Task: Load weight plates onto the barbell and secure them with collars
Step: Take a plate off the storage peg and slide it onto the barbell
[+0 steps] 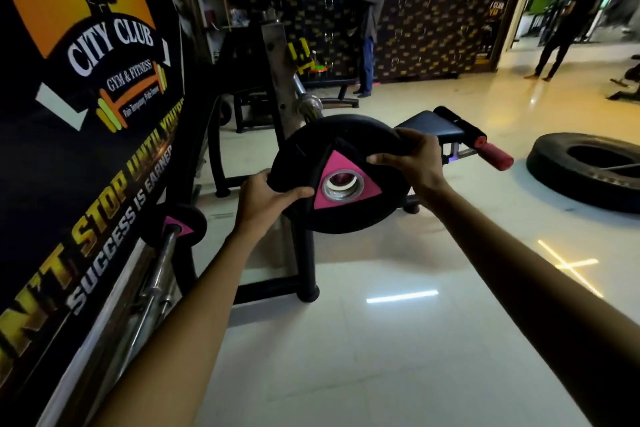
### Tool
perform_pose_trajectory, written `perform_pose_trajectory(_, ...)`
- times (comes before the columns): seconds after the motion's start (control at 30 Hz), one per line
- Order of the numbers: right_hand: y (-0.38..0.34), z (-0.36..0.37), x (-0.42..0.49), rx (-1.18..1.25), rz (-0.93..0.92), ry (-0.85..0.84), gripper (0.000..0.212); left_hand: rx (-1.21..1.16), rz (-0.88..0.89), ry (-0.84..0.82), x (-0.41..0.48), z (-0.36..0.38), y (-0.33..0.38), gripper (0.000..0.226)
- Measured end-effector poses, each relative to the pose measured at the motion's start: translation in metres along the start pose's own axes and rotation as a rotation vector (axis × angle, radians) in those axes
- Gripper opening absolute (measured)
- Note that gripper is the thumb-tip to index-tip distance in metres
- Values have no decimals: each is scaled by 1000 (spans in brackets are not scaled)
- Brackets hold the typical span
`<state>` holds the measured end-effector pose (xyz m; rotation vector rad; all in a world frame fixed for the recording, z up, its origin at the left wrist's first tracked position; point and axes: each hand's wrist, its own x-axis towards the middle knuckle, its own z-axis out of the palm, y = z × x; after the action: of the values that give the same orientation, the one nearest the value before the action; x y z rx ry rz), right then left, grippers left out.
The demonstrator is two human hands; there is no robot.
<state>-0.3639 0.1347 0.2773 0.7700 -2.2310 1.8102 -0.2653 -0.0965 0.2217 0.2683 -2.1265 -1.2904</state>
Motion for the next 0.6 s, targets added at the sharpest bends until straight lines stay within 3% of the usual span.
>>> perform_pose_trajectory(0.33,36,2,26,155,94,-10,51,83,-15,-6,33,16,-14,59)
perform_pose_trajectory(0.5,38,9,40,175,98,-25,48,57,-21,2,44,17,-13,51)
perform_pose_trajectory(0.6,49,18,51,116,103,3,51,134,-33,107,50,29,-14,59)
